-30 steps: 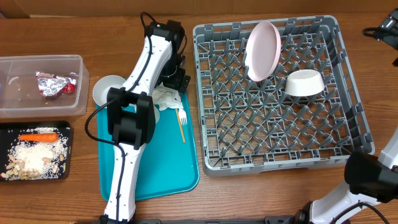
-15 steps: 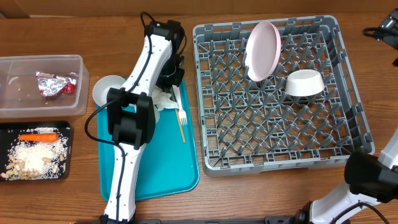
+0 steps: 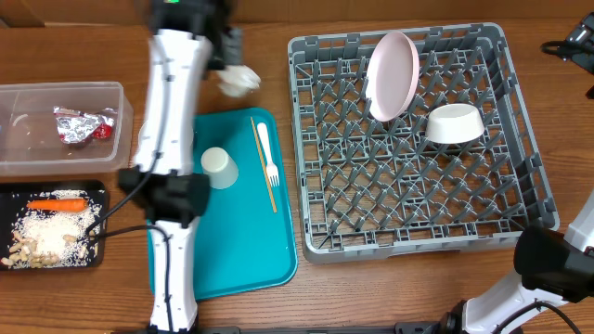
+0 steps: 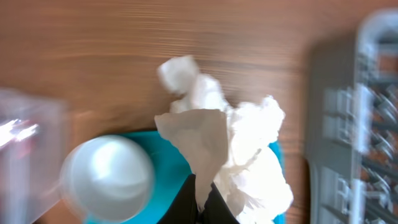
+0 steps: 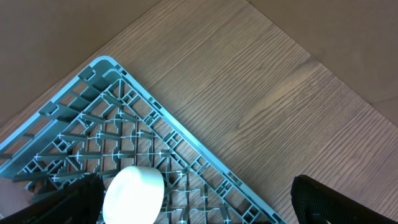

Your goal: Sort waste into correct bins and load items into the dishwasher rack

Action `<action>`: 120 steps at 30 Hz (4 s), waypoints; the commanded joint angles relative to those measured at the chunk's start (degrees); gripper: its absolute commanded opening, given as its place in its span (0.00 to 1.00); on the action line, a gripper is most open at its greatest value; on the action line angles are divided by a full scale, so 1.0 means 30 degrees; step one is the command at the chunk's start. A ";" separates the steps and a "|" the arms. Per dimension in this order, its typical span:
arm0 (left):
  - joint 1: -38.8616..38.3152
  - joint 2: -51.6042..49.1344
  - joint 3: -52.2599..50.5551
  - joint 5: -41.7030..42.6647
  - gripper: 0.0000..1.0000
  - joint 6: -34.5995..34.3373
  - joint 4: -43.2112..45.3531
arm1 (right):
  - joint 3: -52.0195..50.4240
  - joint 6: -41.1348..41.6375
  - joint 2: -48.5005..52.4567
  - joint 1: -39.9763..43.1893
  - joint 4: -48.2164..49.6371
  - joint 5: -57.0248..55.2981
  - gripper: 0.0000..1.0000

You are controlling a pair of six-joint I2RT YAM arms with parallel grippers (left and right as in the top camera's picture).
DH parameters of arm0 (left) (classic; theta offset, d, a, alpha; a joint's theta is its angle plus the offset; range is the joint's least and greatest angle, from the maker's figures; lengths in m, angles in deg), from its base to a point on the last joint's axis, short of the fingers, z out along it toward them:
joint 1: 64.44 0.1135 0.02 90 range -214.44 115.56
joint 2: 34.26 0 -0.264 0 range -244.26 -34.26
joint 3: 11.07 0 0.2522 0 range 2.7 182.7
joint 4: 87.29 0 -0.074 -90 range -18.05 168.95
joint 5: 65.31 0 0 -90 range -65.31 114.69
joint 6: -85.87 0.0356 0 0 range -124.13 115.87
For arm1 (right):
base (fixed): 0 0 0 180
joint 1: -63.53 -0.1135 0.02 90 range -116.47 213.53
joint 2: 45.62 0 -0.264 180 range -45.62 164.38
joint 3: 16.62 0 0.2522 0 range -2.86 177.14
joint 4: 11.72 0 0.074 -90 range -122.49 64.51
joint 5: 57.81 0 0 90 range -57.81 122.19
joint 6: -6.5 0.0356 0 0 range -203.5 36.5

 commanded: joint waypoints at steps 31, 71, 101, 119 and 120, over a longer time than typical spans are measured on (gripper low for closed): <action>1.1672 0.1290 -0.2280 0.4313 0.97 0.0328 -0.1180 | 0.0102 0.0160 -0.0372 0.0000 0.0044 -0.0124 1.00; 0.3891 0.1137 -1.4222 0.1486 0.66 -0.4262 0.3869 | 0.0102 0.0160 -0.0372 0.0000 0.0044 -0.0124 1.00; 0.3840 0.3468 -1.0404 0.0546 0.04 -0.3555 0.1450 | 0.0102 0.0160 -0.0372 0.0000 0.0044 -0.0124 1.00; -0.0874 1.2123 -1.5285 0.3869 0.04 -0.2069 -0.1188 | 0.0102 0.0160 -0.0372 0.0000 0.0044 -0.0124 1.00; -0.1377 1.2488 -1.6232 0.3876 0.04 -0.2215 -0.1188 | 0.0102 0.0160 -0.0372 0.0000 0.0044 -0.0124 1.00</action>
